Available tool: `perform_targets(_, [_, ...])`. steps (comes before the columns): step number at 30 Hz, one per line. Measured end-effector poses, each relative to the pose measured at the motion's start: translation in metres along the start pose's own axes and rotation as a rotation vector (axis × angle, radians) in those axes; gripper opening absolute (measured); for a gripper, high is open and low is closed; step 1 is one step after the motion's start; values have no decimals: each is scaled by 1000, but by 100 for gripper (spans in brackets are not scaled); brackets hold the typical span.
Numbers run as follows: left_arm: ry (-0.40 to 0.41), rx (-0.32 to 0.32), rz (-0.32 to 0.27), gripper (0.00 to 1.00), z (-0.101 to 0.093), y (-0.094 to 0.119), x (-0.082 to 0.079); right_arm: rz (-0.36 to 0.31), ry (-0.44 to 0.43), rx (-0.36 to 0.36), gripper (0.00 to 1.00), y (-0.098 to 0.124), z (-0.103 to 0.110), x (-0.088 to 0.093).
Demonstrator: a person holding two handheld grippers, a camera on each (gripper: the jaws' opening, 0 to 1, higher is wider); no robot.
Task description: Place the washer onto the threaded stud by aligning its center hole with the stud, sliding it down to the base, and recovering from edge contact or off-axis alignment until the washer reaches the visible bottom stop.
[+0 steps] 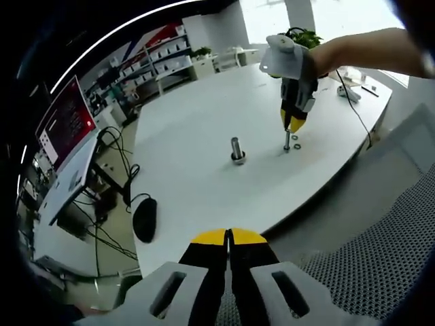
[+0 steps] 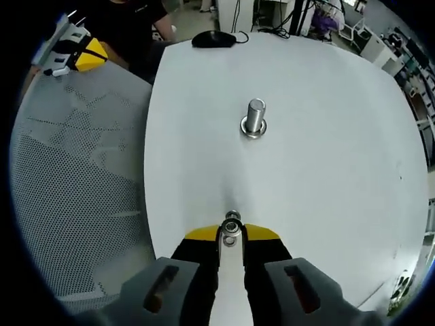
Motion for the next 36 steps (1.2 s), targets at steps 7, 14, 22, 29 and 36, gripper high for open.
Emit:
perform_targets(7, [4, -5, 0, 0, 1, 0, 1, 13, -9, 6, 14, -14, -3, 0])
perform_targets(14, [4, -7, 6, 0, 1, 0, 1, 32, -8, 8, 14, -31, -8, 3])
perform_targets(22, [12, -12, 1, 0, 1, 0, 1, 36, -4, 28, 14, -41, -6, 5])
perform_targets(29, [25, -28, -25, 0, 3, 1, -1, 17, 3, 38, 15, -45, -4, 8])
perform_targets(36, [23, -30, -16, 0, 4, 1, 0, -16, 13, 36, 25, -37, -3, 19])
Point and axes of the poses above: the point that each gripper's makers call its tool centre point, and the gripper's own axes: y roughly backward along the fingers, z roughly to its left, x roughly out of its underside, the point moved 10 cm from there along y, roughly backward along the fingers, and after that the axes turned 10 degrees about -x, right-handed, at the moved point
